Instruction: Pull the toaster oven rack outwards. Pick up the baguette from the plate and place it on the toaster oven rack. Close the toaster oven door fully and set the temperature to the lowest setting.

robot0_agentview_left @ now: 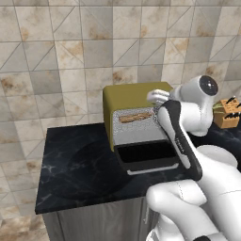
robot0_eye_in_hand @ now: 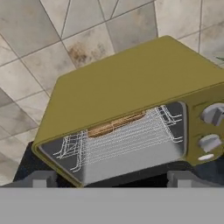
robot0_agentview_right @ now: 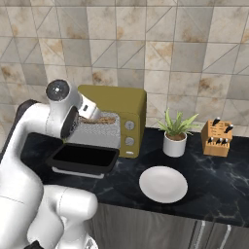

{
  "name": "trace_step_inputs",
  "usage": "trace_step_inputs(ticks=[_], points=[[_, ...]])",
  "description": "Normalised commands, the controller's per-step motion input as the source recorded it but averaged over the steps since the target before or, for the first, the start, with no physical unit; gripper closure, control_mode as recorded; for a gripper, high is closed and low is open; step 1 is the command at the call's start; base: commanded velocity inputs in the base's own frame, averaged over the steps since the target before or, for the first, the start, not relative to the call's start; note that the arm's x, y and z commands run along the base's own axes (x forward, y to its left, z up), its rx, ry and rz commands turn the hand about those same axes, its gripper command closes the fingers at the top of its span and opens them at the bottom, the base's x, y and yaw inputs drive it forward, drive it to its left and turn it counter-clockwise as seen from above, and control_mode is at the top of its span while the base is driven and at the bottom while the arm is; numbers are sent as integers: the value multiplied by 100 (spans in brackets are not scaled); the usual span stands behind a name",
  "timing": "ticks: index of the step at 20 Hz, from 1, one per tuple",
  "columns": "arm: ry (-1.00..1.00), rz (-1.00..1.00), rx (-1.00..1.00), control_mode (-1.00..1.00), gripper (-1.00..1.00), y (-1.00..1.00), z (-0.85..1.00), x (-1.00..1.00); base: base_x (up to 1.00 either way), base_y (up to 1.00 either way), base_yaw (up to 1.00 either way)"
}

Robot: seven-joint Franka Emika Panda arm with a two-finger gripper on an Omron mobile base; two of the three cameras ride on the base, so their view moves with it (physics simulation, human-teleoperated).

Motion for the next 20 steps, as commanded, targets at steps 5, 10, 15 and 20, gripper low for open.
trace_step_inputs(ticks=[5, 10, 15, 20], points=[[11, -29, 0, -100, -100, 0, 11, -71, 0, 0, 0], [0, -34, 0, -100, -100, 0, 0, -73, 0, 0, 0], [-1, -27, 0, -100, -100, 11, 0, -55, 0, 0, 0], [-1, -16, 0, -100, -100, 29, 0, -30, 0, 0, 0]])
